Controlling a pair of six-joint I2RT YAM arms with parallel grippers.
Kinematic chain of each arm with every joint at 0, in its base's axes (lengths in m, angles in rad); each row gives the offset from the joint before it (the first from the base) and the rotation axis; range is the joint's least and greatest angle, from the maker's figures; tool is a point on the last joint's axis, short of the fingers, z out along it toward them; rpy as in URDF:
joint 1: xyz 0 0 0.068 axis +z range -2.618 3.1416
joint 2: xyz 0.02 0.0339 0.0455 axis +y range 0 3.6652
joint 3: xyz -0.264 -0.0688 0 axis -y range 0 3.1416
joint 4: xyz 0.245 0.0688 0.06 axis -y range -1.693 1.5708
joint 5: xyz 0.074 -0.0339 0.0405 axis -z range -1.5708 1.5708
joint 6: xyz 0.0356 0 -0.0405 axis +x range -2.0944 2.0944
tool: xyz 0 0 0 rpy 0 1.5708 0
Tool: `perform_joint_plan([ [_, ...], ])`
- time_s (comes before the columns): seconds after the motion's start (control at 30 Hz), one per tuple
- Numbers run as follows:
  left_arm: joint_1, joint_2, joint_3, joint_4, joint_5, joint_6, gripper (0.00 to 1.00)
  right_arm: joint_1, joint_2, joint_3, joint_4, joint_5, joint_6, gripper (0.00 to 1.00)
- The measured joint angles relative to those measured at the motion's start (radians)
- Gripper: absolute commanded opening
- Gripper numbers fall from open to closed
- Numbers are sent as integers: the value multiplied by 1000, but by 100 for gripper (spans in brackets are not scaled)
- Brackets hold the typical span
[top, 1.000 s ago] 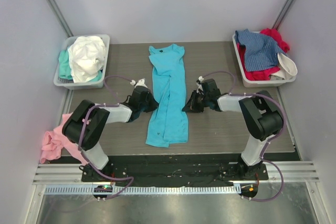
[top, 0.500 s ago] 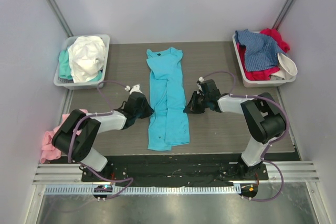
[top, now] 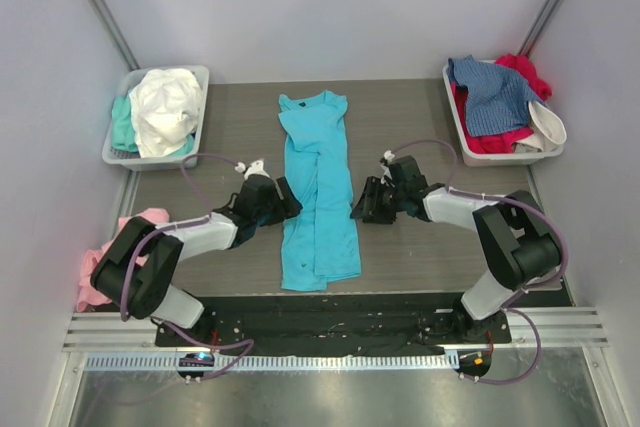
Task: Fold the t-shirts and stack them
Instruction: Fold the tshirt
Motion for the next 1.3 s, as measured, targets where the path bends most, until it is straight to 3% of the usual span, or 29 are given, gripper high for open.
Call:
perform_joint_plan([
  [0.33, -53, -249, -153, -152, -19, -37, 66, 49, -154, -126, -80, 3, 2, 54],
  [0.63, -322, -413, -253, -221, -115, -197, 61, 167, -242, -208, -87, 11, 62, 54],
  [0.83, -452, -446, -262, -273, -196, -294, 57, 211, -298, -254, -88, 18, 96, 54],
  [1.1, -529, -426, -258, -280, -274, -366, 52, 235, -355, -298, -95, 22, 126, 52],
  [1.2, -563, -415, -257, -278, -297, -391, 48, 240, -376, -311, -108, 26, 135, 44],
  [1.3, -587, -400, -256, -275, -321, -415, 42, 243, -384, -328, -114, 34, 141, 26],
])
